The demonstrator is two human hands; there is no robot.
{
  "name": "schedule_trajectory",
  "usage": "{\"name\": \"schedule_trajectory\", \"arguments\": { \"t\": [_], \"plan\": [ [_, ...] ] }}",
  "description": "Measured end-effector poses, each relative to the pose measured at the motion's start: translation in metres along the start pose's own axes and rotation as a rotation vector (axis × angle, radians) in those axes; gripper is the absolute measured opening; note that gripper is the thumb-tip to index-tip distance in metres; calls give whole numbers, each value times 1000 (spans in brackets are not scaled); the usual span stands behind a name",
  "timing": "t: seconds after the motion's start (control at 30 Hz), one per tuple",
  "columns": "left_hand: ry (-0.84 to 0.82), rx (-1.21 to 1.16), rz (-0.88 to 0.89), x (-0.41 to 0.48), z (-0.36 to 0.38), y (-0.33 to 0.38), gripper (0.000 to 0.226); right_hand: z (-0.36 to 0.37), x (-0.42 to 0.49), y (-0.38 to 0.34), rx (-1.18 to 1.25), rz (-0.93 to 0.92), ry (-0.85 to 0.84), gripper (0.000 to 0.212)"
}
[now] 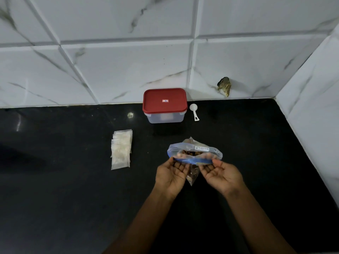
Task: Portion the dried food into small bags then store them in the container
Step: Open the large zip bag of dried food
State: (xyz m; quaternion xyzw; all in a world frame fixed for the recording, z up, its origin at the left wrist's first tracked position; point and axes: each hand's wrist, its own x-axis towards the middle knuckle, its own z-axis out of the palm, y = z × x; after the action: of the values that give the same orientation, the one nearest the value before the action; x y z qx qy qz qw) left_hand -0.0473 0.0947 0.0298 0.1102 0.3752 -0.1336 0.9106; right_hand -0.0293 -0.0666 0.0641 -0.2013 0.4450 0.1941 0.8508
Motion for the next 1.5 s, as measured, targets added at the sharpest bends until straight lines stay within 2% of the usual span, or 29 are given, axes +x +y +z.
{"name": "schedule_trajectory", "arguments": {
  "t": [0.17, 0.27, 0.5, 0.57, 0.63, 0.7, 0.8, 0.9, 1.03, 1.17, 1.27, 1.33, 1.5],
  "plan": [
    [8, -36, 24, 5, 0, -8, 37, 2, 8, 7, 34, 7, 3, 27],
    [-6, -24, 41, 8, -6, -14, 43, -3, 17, 14, -27, -10, 9, 32],
    [247, 546, 188, 8, -21, -9, 25, -24, 24, 13, -395, -95, 89, 25],
    [294, 660, 265, 8, -22, -2, 25, -28, 26, 9, -450, -181, 133, 28],
    [346, 751, 393, 12, -22, 8, 22, -28, 27, 4, -560, -341, 169, 35],
    [312, 898, 578, 14, -21, 20, 20, -26, 25, -2, -769, -530, 173, 32],
    [122, 1388, 772, 15, -14, 40, 42, -20, 20, -11, -1195, -729, 93, 37],
    [-51, 1698, 791, 13, -3, 50, 43, -15, 24, -17, -1451, -824, 35, 37],
    [-81, 1875, 769, 18, 4, 54, 24, -13, 33, -22, -1585, -909, 36, 27],
    [-89, 1872, 680, 23, 6, 53, 13, -7, 35, -26, -1681, -884, 48, 21],
    [-102, 1805, 598, 26, 11, 54, 16, 2, 35, -30, -1647, -799, 33, 24],
    [-87, 1638, 441, 27, 17, 56, 22, 9, 36, -32, -1555, -674, 21, 25],
    [-2, 1011, 37, 33, 29, 61, 31, 22, 40, -38, -1257, -255, -51, 28]
  ]
}}
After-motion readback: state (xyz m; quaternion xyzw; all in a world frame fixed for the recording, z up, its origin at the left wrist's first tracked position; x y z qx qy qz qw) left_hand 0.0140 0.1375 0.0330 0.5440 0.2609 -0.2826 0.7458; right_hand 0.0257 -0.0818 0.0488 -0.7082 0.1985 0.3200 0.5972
